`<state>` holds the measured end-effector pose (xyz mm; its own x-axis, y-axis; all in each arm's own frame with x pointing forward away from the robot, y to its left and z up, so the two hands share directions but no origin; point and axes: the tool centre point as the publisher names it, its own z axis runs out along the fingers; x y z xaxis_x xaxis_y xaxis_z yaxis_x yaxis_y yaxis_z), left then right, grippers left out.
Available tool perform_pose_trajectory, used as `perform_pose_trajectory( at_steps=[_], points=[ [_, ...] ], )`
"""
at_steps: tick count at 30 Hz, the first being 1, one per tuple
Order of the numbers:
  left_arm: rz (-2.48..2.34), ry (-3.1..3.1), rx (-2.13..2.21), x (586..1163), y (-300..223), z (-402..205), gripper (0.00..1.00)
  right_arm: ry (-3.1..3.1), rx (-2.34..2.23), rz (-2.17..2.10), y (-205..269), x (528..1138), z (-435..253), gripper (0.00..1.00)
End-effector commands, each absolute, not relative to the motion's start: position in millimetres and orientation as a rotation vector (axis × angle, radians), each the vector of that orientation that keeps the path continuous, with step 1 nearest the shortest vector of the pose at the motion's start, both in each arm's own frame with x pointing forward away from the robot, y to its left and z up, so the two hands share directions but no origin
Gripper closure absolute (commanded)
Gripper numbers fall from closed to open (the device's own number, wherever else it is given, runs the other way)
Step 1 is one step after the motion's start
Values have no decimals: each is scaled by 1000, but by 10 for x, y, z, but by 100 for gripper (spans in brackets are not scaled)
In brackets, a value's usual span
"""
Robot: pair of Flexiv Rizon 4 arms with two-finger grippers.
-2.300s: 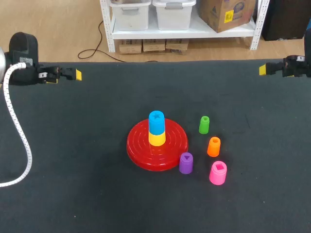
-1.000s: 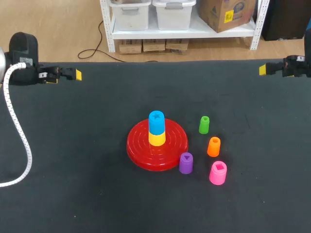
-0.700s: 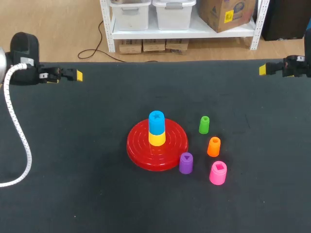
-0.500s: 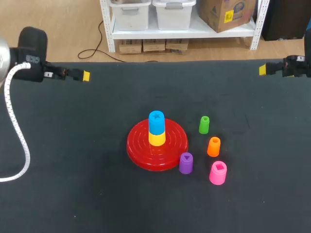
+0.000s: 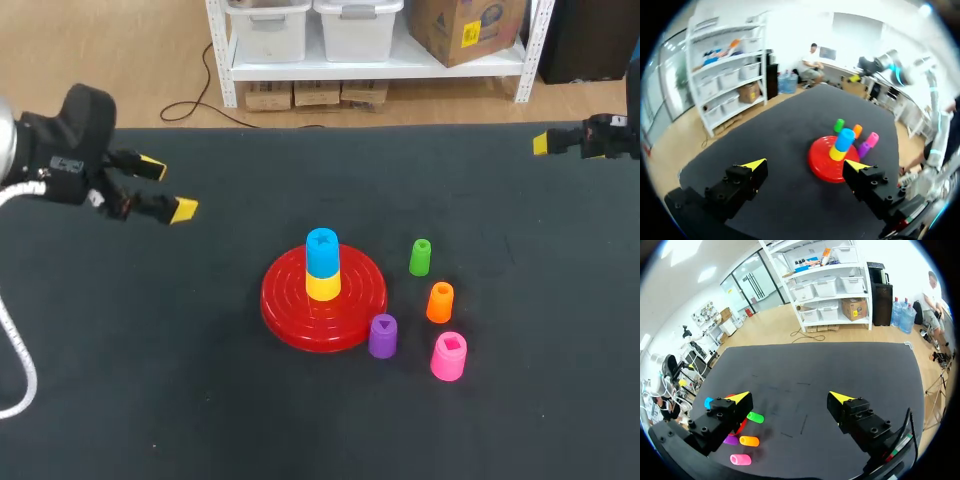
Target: Pick up and stack the cylinders on the red base in this order: pink,purple,orange,green
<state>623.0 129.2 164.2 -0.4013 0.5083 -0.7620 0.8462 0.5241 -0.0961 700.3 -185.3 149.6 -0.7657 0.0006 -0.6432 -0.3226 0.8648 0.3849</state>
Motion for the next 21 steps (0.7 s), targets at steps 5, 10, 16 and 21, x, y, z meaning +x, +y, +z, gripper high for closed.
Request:
perform_pose_trajectory(
  at_steps=[5, 10, 16, 21],
  points=[
    [-921, 1675, 1369, 6076, 1314, 1701, 0, 2372, -233, 641, -1858, 7003, 1495, 0],
    [-941, 1669, 1402, 6061, 1289, 1666, 0, 2372, -233, 641, -1858, 7003, 1495, 0],
    [-914, 1686, 1401, 6074, 1298, 1646, 0, 2372, -233, 641, -1858, 7003, 1495, 0],
    [-894, 1689, 1448, 6083, 1282, 1654, 0, 2372, -233, 641, -1858, 7003, 1495, 0]
  ],
)
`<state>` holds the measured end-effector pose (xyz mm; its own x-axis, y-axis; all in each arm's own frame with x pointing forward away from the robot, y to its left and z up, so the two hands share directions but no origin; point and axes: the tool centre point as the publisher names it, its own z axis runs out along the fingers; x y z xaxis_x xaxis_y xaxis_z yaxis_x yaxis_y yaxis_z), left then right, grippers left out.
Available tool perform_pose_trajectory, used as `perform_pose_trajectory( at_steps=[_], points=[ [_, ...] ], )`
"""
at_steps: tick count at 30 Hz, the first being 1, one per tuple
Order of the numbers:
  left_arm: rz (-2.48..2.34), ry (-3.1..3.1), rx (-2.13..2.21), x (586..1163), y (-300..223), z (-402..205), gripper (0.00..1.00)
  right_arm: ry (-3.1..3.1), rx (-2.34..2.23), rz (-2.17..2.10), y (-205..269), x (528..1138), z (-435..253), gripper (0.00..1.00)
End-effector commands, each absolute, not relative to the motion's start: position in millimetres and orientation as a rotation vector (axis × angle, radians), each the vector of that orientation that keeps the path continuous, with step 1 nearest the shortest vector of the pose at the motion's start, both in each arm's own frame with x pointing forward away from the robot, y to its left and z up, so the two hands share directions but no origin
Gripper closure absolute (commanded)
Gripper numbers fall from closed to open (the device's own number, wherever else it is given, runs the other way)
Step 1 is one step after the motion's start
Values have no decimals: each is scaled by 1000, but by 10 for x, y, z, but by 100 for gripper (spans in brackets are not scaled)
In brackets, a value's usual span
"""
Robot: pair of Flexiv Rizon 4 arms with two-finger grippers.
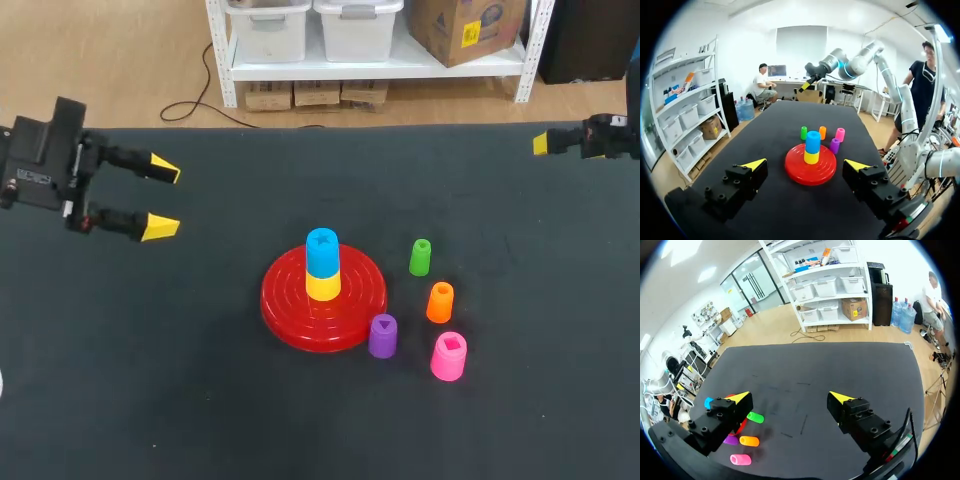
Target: Pick up and stack the cylinders on the red base in this order: pink,purple,orange,green
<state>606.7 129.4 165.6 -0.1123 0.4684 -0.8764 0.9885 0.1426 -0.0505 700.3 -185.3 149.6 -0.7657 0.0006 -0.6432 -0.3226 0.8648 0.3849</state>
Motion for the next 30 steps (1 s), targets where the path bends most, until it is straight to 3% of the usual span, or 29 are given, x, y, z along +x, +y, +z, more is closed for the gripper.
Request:
perform_pose_trajectory(
  at_steps=[1, 30],
  points=[
    [-893, 1691, 1454, 6083, 1279, 1657, 0, 2372, -233, 641, -1858, 7003, 1495, 0],
    [-867, 1808, 1427, 6080, 1279, 1639, 0, 2372, -233, 641, -1858, 7003, 1495, 0]
  ],
)
